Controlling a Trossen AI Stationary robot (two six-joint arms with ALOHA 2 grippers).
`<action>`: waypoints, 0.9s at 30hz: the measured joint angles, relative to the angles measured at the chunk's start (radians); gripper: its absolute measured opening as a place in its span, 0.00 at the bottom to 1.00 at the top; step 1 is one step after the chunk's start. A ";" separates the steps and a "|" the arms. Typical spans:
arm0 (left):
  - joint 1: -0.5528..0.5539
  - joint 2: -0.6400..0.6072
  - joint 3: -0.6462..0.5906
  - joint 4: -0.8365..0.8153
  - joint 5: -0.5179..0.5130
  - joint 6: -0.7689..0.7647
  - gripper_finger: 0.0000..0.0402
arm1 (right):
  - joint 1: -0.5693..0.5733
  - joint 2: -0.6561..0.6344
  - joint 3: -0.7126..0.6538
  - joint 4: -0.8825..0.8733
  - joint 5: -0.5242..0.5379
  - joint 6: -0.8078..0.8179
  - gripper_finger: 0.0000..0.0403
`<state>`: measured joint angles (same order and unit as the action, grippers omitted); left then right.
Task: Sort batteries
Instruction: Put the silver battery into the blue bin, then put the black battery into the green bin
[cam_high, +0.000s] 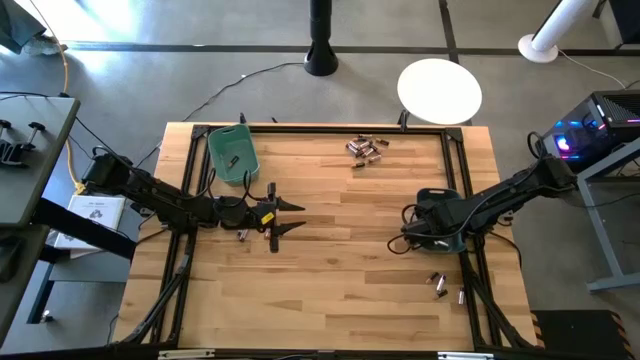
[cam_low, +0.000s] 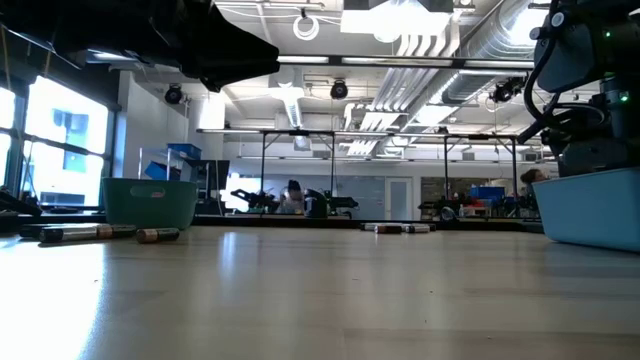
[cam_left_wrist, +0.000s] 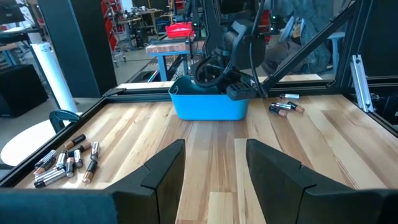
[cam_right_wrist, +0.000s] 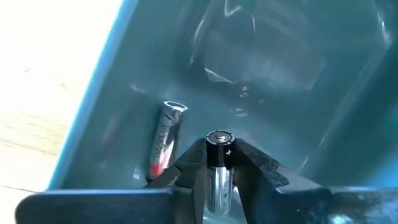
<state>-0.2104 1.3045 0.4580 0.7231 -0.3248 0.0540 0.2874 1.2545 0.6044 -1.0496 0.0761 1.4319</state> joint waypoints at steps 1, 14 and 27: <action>0.000 0.000 0.000 0.000 0.000 0.000 0.41 | 0.000 0.000 0.000 0.000 0.000 0.000 0.19; 0.000 0.000 0.000 0.000 0.000 0.000 0.41 | 0.000 0.000 0.002 -0.008 0.007 0.000 0.21; 0.000 0.000 0.000 0.016 0.000 -0.001 0.41 | 0.001 0.000 0.168 -0.231 0.090 -0.019 0.21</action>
<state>-0.2105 1.3045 0.4580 0.7387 -0.3248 0.0532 0.2882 1.2545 0.7729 -1.2804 0.1662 1.4132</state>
